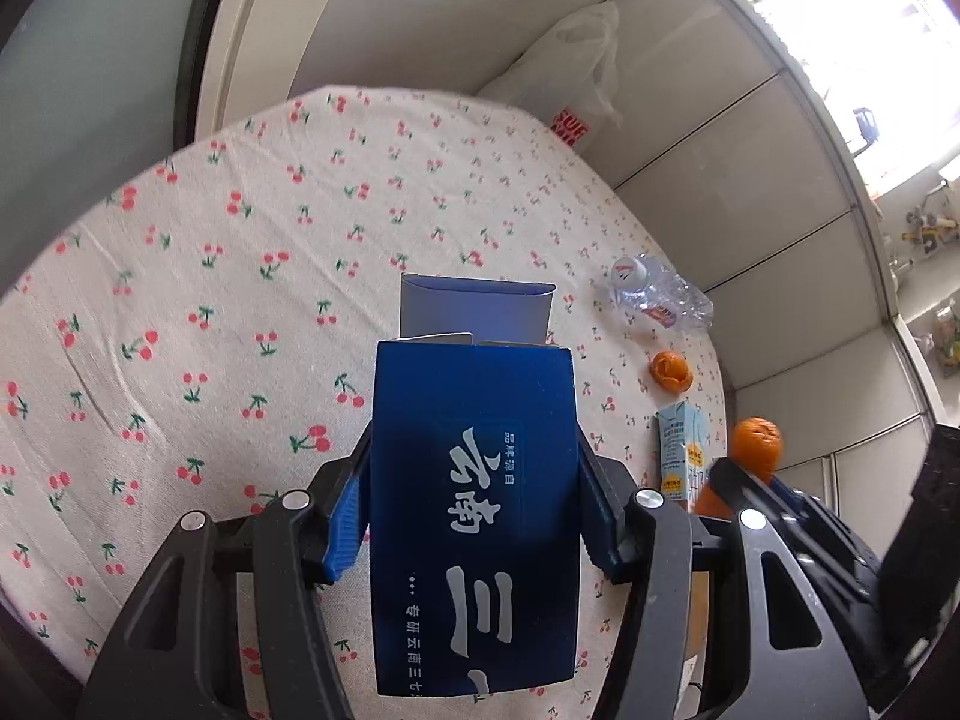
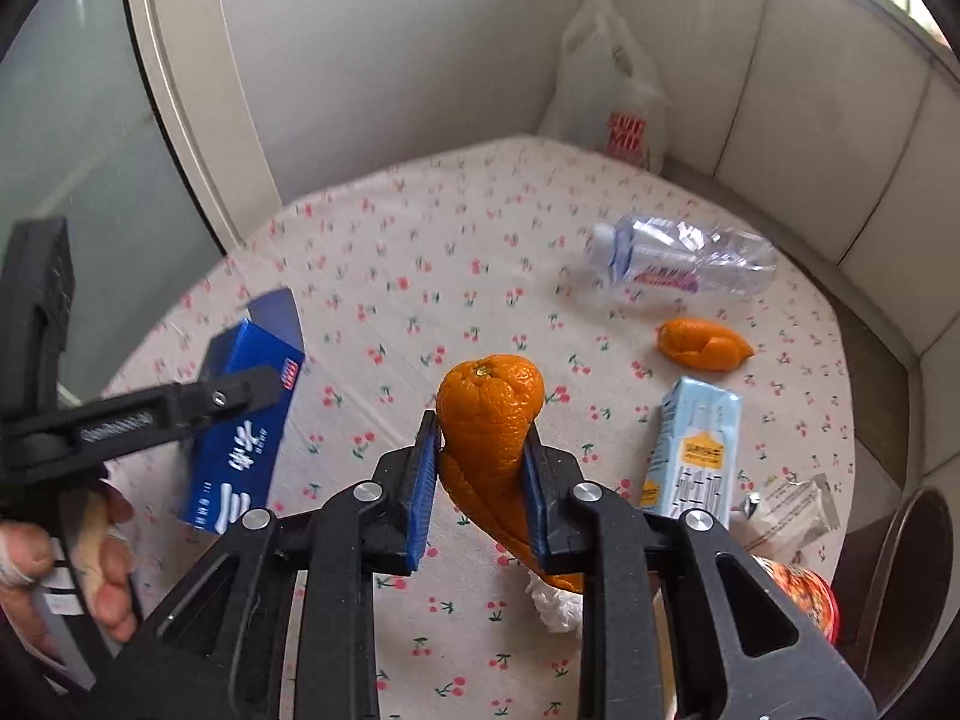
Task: Collect trash
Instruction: 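Lift the blue box and orange peel and carry both toward the bin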
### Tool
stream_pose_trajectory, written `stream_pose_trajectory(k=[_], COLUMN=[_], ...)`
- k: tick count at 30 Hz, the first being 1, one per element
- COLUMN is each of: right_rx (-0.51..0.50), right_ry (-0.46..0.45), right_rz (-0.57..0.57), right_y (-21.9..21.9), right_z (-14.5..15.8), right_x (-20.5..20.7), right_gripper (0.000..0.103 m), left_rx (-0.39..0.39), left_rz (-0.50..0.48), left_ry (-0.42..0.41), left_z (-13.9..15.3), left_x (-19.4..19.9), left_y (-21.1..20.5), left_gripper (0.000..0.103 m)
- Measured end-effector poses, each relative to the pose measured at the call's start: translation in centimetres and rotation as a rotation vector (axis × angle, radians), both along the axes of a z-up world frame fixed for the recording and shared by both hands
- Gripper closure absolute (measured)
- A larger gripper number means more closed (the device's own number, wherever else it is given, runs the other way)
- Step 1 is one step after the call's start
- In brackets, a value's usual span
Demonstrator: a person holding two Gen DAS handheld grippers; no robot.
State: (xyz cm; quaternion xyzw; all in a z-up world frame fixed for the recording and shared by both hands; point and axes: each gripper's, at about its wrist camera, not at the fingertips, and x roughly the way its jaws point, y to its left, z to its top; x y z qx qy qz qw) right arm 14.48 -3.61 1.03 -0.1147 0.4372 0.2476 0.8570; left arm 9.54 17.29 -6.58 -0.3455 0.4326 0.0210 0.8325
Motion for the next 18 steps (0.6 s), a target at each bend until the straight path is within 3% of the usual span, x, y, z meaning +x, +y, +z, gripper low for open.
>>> stream_pose_trajectory(k=[7, 18], right_rx=[0.125, 0.237], right_ry=[-0.127, -0.203], right_rz=[-0.075, -0.143], right_y=[-4.4, -8.7], right_z=[4.5, 6.4], right_x=[-0.9, -1.6], right_gripper=[0.079, 0.079], left_rx=[0.081, 0.138], left_rz=[-0.017, -0.062], left_ry=[-0.095, -0.205], left_z=[3.7, 9.5], left_x=[-1.0, -0.1], left_y=[-1.9, -6.3], left_gripper=[0.046, 0.046])
